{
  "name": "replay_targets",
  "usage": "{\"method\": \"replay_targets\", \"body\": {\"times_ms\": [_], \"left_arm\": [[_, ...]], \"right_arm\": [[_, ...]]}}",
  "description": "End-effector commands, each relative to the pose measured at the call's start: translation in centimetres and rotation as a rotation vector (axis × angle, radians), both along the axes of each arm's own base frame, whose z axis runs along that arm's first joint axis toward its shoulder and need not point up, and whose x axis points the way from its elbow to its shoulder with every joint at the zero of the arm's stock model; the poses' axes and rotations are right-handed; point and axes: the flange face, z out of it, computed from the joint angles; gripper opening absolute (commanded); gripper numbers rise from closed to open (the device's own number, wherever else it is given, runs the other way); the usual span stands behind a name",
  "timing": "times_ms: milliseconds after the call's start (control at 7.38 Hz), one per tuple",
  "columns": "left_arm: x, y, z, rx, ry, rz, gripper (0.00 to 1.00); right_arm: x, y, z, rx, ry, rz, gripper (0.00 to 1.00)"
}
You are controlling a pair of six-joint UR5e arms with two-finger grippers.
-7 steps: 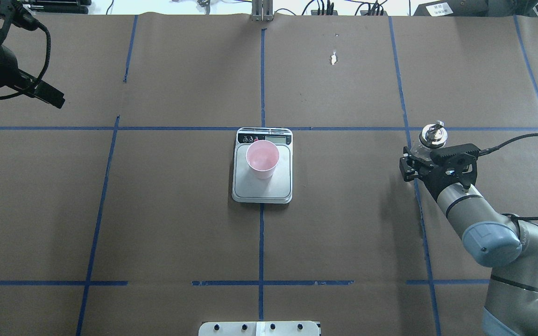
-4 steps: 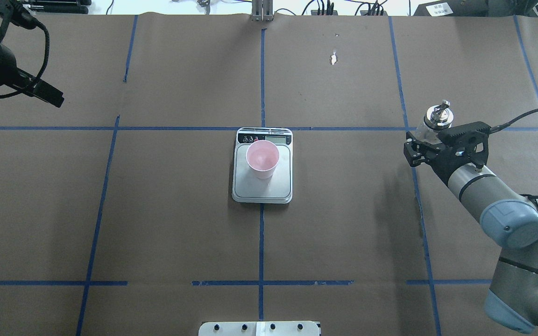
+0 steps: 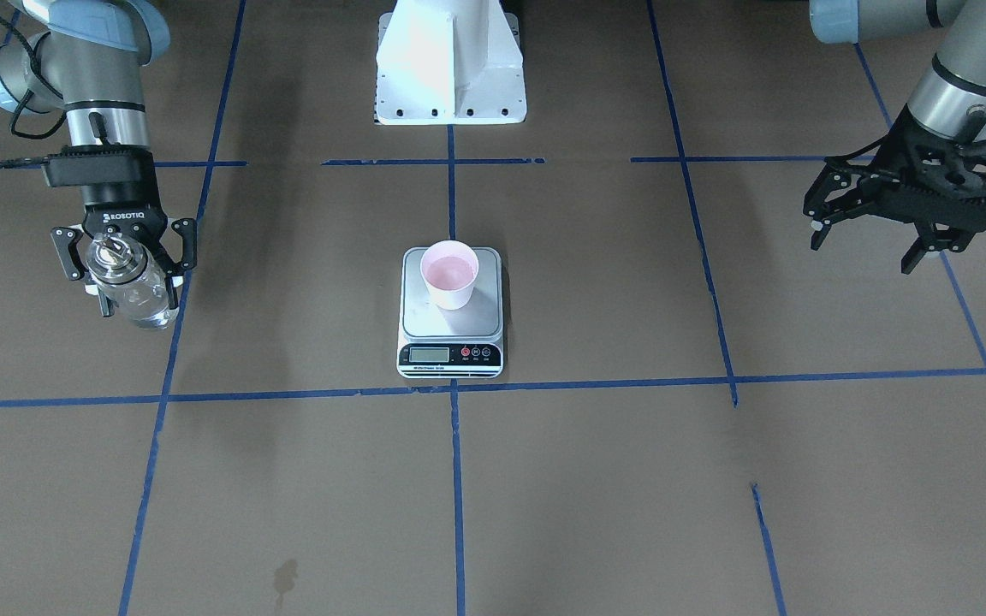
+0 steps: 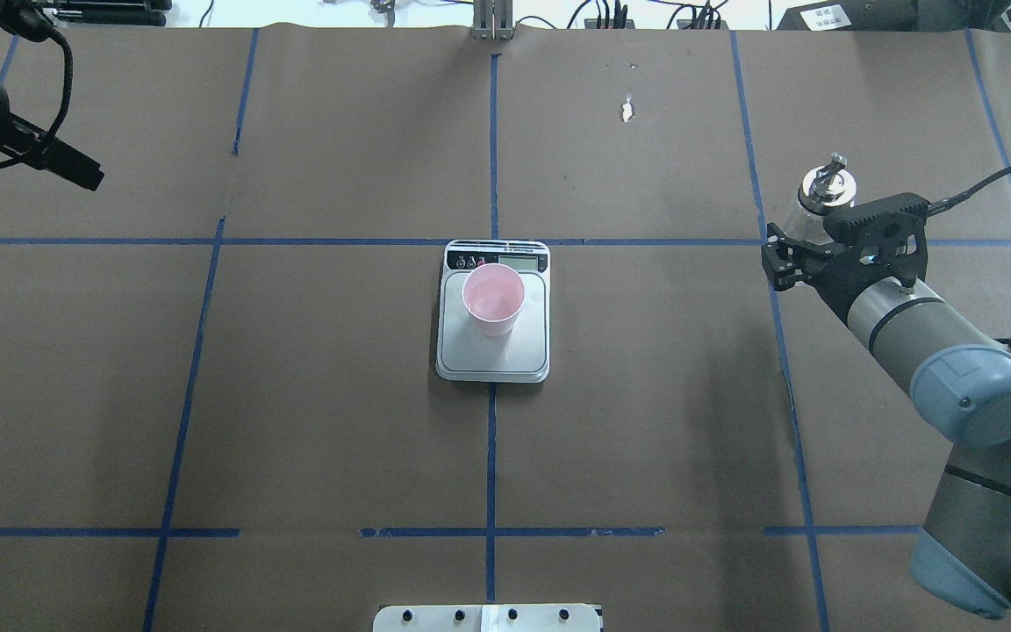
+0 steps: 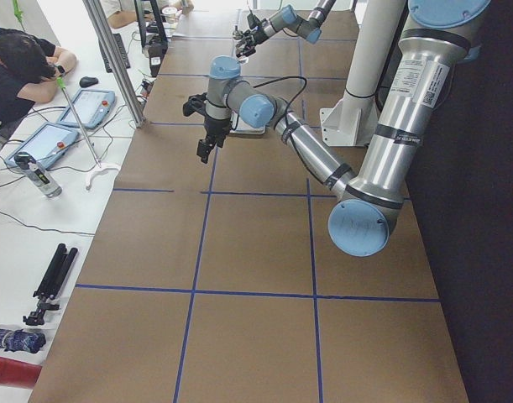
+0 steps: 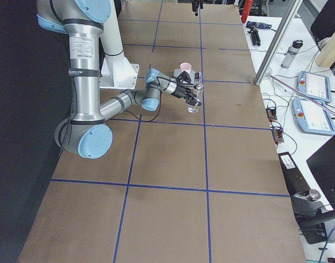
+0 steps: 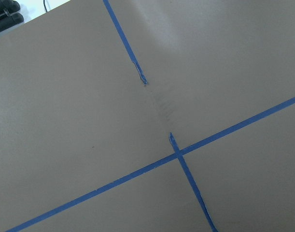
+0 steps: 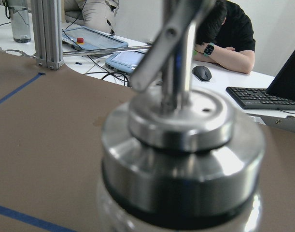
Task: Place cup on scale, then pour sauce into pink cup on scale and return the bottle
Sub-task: 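Lift the glass bottle with the right gripper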
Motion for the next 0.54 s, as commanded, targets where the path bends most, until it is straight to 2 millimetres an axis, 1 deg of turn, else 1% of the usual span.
{"method": "replay_targets", "body": {"times_ms": [0,135,271,406], "left_arm": [[-0.2,0.0,0.2,0.0,-0.002,-0.001,1.0],[-0.4,-0.1,0.2,-0.002,-0.003,-0.004,1.0],[-0.4,-0.1,0.3,-0.003,-0.004,-0.004,1.0],[-0.3,-0.2,0.4,-0.006,-0.005,-0.004,1.0]], "right_arm": [[-1.2,-1.0,-5.5,0.001,0.026,0.019,0.0],[-1.3,-1.1,-6.9,0.008,0.024,0.029,0.0],[-2.1,-1.6,-7.1,-0.002,0.075,0.052,0.0],[-2.7,-1.5,-7.0,-0.001,0.086,0.05,0.0]]}}
